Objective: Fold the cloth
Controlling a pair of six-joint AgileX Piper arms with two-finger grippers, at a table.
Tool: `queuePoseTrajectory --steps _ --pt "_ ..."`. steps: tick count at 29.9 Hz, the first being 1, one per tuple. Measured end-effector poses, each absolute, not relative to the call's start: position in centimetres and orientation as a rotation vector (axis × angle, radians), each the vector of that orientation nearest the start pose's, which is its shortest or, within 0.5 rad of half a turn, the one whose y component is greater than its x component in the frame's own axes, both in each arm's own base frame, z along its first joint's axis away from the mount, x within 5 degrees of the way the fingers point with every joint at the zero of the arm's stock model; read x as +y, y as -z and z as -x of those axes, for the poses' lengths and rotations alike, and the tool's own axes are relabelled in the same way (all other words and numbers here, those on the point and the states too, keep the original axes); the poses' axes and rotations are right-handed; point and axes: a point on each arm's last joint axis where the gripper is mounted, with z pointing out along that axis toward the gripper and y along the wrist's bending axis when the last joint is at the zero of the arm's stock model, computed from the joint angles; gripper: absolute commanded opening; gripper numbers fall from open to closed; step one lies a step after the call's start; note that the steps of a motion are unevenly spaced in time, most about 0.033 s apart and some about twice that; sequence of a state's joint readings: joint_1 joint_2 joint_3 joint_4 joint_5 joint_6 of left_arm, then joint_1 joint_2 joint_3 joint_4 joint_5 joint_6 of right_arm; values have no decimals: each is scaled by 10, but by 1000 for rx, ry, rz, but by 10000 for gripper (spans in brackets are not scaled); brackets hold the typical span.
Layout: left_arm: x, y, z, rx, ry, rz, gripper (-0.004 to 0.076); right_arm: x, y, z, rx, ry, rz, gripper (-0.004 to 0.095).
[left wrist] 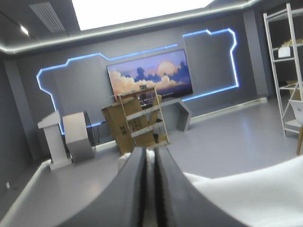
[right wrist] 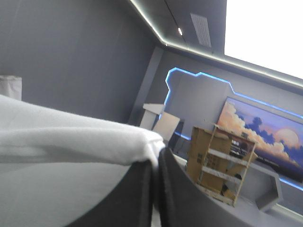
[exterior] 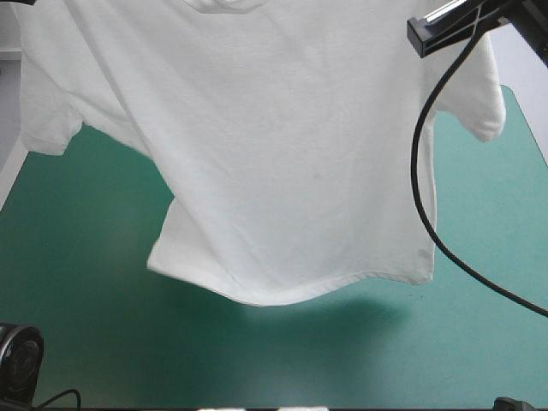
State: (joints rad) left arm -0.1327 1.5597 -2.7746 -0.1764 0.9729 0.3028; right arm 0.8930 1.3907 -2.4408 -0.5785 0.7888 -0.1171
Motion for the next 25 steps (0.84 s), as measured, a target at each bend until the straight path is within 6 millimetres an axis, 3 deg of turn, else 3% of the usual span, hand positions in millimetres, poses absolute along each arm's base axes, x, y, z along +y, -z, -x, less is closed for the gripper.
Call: queuePoseTrajectory --steps 7,11,13,17,20,22,25 --pt "-30 -693 -130 1110 -34 -340 19 98 -683 -117 1019 -105 507 -17" --pt "-29 -691 -134 1132 -58 -340 19 99 -682 -119 1028 -102 506 -18" --pt "-30 -687 -149 1168 -58 -345 19 102 -679 -124 1052 -80 500 -17" --pt "-37 -666 -202 1285 -45 -360 19 120 -664 -154 1175 -2 469 -17" --pt "-44 -635 -259 1430 -34 -384 19 138 -645 -196 1282 56 448 -18" --pt "-48 -613 -292 1521 -32 -398 19 149 -624 -235 1376 62 442 -17" --pt "-51 -584 -328 1624 -49 -414 19 158 -588 -293 1515 38 438 -18"
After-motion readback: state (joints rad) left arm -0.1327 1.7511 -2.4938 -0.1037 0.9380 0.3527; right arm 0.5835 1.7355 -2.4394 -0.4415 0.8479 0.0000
